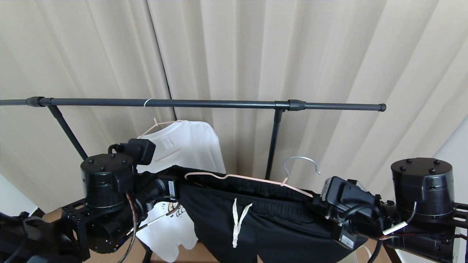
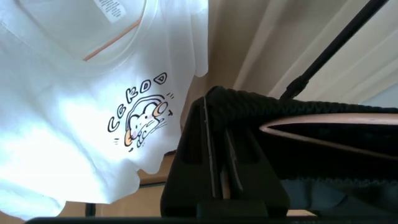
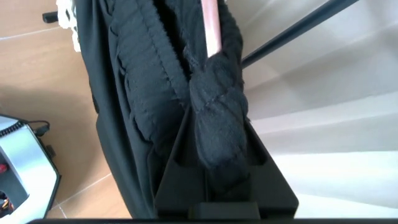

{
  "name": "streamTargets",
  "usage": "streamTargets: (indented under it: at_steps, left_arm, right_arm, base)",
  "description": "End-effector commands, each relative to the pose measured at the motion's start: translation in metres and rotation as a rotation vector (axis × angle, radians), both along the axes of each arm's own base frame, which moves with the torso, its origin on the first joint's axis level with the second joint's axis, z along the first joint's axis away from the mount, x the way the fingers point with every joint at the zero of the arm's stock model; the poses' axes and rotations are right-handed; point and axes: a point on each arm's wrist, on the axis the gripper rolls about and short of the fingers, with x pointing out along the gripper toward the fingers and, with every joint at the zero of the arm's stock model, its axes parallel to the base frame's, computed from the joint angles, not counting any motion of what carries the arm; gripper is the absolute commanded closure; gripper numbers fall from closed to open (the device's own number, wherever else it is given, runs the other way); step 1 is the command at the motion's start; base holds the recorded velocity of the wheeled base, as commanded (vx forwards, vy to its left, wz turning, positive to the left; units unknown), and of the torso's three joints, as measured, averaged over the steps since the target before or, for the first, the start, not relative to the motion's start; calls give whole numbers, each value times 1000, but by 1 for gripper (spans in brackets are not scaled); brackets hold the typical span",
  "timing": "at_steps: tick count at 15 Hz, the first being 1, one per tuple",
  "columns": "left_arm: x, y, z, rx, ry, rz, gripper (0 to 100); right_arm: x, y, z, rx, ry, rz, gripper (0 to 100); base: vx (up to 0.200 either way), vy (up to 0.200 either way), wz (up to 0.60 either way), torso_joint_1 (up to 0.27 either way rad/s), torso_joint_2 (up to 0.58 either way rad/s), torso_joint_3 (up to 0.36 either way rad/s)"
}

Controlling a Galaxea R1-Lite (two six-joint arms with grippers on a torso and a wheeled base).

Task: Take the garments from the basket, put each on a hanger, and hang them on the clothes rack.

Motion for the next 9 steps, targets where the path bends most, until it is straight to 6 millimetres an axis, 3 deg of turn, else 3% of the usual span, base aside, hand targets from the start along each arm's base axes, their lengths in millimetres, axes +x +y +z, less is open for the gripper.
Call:
streamTargets:
  at_steps: [1, 5, 9]
  left_arm:
    - [-1, 0, 7, 7, -27, -7, 100]
    - [-2, -2, 10, 51, -45, -27, 100]
    - [-1, -9, 27, 138, -91, -64, 100]
  right_arm:
    - [3, 3, -7, -17, 26, 2, 100]
    - [6, 5, -14, -31, 46, 1, 100]
    - [13, 8, -23, -62, 67, -24, 100]
  base:
    - [0, 0, 0, 0, 0, 0]
    - [0, 0, 0, 0, 0, 0]
    - [0, 0, 0, 0, 0, 0]
